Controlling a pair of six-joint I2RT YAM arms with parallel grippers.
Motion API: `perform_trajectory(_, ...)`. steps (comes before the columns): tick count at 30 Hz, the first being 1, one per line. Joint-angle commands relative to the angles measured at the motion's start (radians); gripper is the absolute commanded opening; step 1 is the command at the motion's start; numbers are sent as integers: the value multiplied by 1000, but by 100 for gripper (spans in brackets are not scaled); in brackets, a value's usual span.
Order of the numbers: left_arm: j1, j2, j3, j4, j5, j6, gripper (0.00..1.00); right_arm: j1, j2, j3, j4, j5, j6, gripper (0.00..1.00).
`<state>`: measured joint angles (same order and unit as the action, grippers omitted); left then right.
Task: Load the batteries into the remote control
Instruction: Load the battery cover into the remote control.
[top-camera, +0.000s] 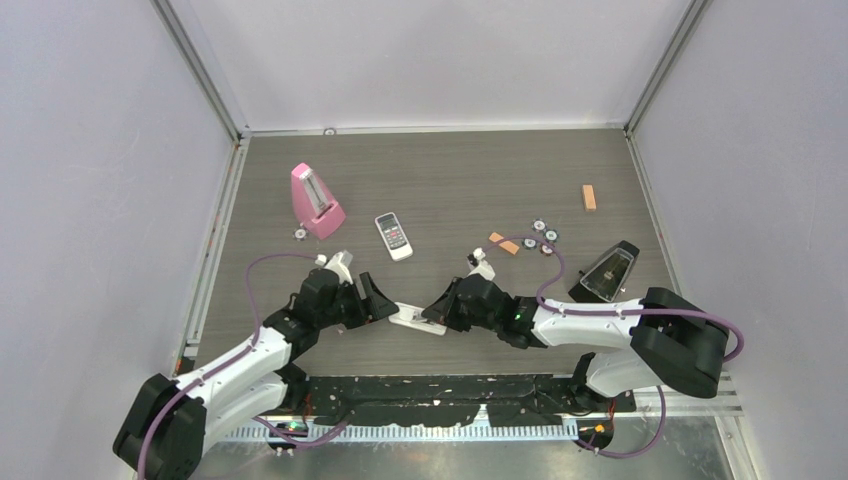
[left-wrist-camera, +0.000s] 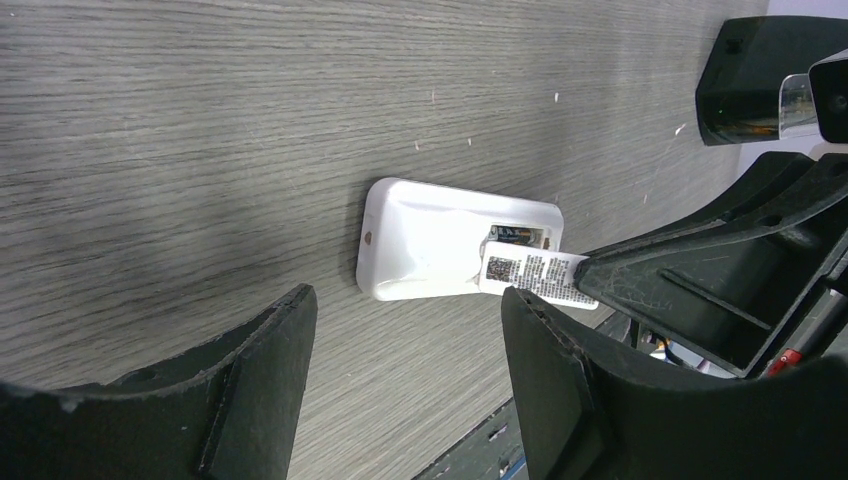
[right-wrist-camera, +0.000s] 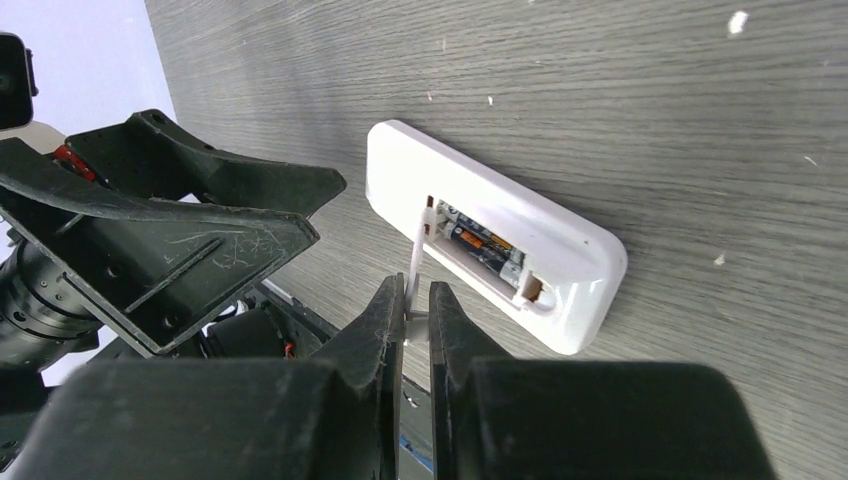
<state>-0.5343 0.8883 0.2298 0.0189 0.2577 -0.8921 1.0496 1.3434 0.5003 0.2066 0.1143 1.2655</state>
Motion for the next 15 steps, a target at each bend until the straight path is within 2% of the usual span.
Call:
perform_trajectory(1,5,17,-7,53,-4,29,68,-6,-15,-36,31,44,39,5)
perform_trajectory(15,5,76,0,50,-9,49,66,-14,-22,-79,102,44,60,5)
